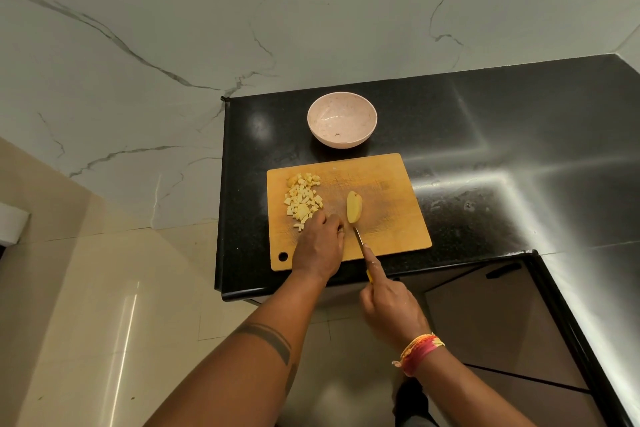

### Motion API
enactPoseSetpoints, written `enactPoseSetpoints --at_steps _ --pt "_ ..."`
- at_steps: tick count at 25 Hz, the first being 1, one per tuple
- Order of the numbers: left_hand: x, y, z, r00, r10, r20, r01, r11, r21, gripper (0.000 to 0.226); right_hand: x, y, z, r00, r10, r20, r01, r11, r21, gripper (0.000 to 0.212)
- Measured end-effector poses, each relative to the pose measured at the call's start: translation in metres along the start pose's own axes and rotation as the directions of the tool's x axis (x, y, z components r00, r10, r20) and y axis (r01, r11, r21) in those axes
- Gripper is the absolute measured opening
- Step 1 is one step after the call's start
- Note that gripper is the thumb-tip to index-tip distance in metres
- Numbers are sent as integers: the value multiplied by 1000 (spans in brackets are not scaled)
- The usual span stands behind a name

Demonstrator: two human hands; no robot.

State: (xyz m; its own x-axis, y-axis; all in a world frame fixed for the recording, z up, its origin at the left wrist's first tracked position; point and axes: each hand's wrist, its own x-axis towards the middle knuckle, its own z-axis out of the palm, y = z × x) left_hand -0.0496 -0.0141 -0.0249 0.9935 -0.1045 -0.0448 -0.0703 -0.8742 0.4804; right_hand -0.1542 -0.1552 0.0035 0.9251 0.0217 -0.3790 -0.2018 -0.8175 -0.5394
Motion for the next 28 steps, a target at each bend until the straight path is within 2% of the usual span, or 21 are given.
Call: enactPoseSetpoints --at_steps 6,11,21,28 --pt "1 -8 -7 997 61 48 -58 997 -59 22 6 -5 7 999 -15 30 14 1000 20 80" --pt "-1 -9 -5 1000 -14 5 14 997 -77 25 8 -14 17 999 -16 30 15 1000 9 81" --pt "-3 -16 -7 1000 -16 -23 14 998 -60 24 14 -14 18 1000 -18 1 18 1000 23 81" --pt "-4 -17 -7 998 -55 -26 51 993 -109 23 16 -18 20 999 -40 10 40 999 -5 80"
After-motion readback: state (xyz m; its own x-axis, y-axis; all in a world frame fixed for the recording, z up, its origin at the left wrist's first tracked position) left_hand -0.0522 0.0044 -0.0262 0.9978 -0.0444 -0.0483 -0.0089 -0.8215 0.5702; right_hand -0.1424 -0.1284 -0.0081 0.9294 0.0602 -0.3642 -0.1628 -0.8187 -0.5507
